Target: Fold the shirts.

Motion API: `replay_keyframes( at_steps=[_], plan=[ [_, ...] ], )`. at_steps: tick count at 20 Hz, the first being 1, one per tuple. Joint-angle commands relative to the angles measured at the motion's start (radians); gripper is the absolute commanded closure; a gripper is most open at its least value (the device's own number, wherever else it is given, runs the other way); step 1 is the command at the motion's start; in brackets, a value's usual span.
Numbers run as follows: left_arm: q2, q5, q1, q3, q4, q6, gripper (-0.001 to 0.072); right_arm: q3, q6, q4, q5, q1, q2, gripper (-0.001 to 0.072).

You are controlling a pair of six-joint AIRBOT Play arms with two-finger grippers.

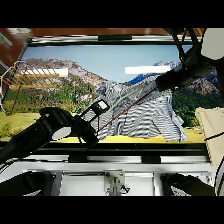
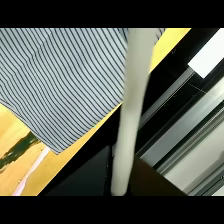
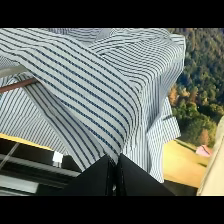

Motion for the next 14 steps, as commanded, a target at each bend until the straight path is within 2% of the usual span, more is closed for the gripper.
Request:
replay_keyframes(
  at_steps=[1,4,10,14],
  plan=[
    [0.037,-0.032,-0.001,0.001,0.028,0.020,0.0669,0.001,-0.008,-0.009,-0.003,0.002,0.000,0.0644],
    [0.047,-0.066,0.001,0.001,0.080,0.023,0.0669,0.001,-0.010,0.008,-0.005,0.002,0.000,0.0644],
    [-0.019,0.107,-0.002,0.001,0.079,0.051,0.0669,0.001,-0.002,0.048,-0.005,0.029,0.000,0.0644],
    [-0.053,0.259,-0.002,0.001,0.024,0.055,0.0669,0.001,0.010,0.047,-0.009,0.100,0.000,0.0644]
  ],
)
